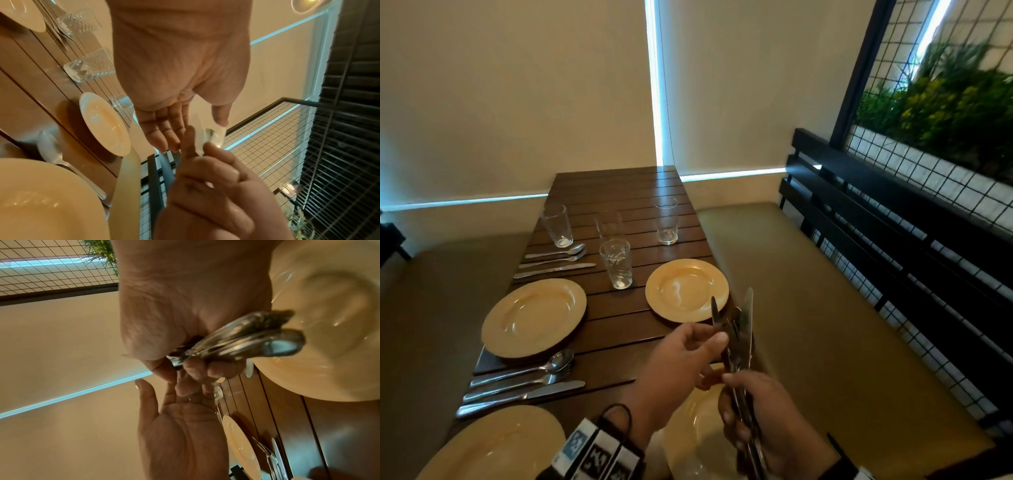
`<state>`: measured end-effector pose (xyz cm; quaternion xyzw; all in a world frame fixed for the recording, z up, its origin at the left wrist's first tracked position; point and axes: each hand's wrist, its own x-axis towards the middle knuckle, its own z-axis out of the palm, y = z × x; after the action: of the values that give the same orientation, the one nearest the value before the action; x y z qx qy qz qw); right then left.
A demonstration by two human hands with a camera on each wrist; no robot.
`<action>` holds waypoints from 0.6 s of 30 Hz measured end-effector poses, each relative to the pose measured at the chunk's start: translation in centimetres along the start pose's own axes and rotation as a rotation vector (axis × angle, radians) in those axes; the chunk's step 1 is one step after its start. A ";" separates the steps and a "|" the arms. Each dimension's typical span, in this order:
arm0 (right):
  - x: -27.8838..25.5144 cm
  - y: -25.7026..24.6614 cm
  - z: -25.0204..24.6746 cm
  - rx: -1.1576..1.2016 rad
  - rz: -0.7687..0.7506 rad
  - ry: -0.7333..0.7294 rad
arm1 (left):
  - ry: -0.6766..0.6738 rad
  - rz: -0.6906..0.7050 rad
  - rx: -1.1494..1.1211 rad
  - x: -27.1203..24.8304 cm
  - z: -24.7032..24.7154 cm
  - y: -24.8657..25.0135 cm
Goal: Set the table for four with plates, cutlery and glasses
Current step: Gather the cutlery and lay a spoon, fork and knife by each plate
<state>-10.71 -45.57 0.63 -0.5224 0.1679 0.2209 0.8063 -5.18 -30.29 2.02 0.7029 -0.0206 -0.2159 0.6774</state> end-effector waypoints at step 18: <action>-2.1 0.6 2.9 -0.306 0.060 -0.232 | 0.156 0.030 -0.340 -0.4 -4.9 1.2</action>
<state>-12.71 -43.13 2.41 -0.6047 0.0536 0.3266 0.7245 -3.62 -25.64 3.23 0.5926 0.0580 -0.1509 0.7891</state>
